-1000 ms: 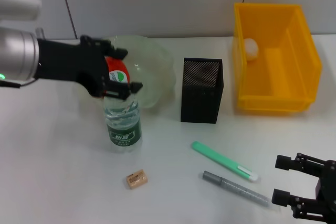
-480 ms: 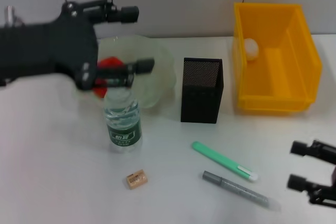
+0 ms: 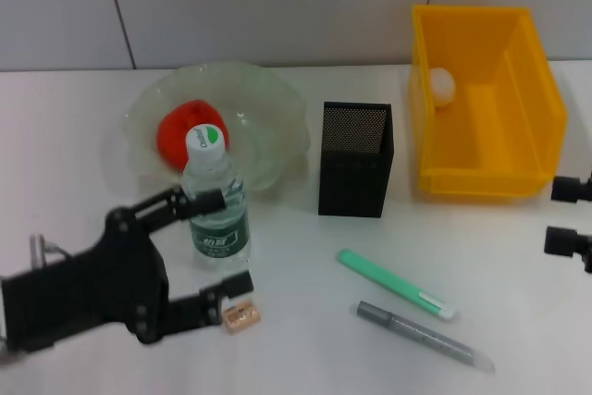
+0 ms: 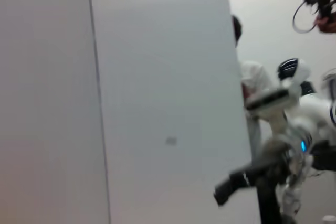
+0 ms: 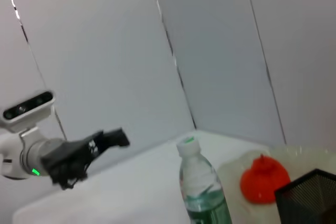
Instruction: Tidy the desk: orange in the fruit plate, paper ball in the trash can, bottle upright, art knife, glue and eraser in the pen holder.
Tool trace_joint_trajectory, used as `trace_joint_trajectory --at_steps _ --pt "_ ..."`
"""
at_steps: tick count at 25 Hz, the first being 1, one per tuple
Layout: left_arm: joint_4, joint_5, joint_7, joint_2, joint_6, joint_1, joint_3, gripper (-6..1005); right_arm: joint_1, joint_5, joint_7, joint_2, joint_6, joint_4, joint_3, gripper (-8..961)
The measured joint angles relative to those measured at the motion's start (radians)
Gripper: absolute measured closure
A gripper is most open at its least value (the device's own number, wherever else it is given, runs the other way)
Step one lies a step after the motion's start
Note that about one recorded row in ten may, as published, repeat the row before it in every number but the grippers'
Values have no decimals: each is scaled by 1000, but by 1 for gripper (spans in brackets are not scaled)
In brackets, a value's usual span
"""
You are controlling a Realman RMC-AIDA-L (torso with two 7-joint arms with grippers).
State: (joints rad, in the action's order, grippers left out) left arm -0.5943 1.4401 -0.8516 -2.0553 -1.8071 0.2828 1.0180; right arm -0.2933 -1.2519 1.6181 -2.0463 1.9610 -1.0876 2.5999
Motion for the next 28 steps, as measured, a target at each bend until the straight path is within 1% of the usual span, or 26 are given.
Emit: trace_joint_trajectory --at_steps 1,2,3,4,6,7,8,9,10,12,14,15,17,18,19,21,24,26,27,28 --pt "26 4 19 0 5 0 0 193 -34 39 95 4 5 -100 -31 153" --pt "52 8 36 0 13 0 0 193 -34 39 95 4 5 -100 -31 153" --pt "52 8 36 0 13 0 0 193 -66 82 175 5 3 -189 -75 154" --pt "92 17 61 0 30 0 6 193 -66 82 175 5 3 -189 -75 154" --pt "118 33 90 -3 46 -1 9 193 -103 136 258 7 -6 -262 -112 155" --pt "130 42 104 -5 50 -1 10 193 -125 166 308 9 -10 -288 -128 155" --pt "130 42 104 -5 50 -1 10 193 -168 221 413 18 -15 -323 -161 155" --pt "130 42 104 -5 50 -1 10 193 -168 221 413 18 -15 -323 -161 155" --pt "155 58 124 -8 58 0 11 193 -189 248 465 24 -16 -339 -183 155" --pt "182 62 127 -8 74 2 10 193 -223 295 561 39 -18 -374 -244 156" --pt "182 62 127 -8 74 2 10 193 -255 351 642 50 -28 -409 -310 156" --pt "204 63 127 -9 89 3 10 193 -269 380 672 54 -31 -422 -334 156" --pt "221 63 127 -9 97 3 10 193 -302 437 738 57 -33 -444 -384 156" --pt "228 63 128 -10 102 2 10 193 -336 489 809 57 -33 -460 -441 156" --pt "228 63 128 -10 105 0 10 193 -336 489 809 57 -33 -460 -441 156" --pt "230 63 128 -10 108 -1 10 193 -364 534 869 57 -32 -471 -505 157" --pt "236 63 128 -11 119 -4 10 193 -407 595 934 50 -34 -471 -622 157" --pt "241 64 128 -9 120 -9 14 193 -429 630 964 36 -42 -459 -686 157" --pt "242 65 128 -7 120 -15 17 193 -436 651 970 25 -51 -452 -710 157" --pt "242 65 128 -7 120 -15 17 193 -444 688 973 -4 -76 -439 -751 158"
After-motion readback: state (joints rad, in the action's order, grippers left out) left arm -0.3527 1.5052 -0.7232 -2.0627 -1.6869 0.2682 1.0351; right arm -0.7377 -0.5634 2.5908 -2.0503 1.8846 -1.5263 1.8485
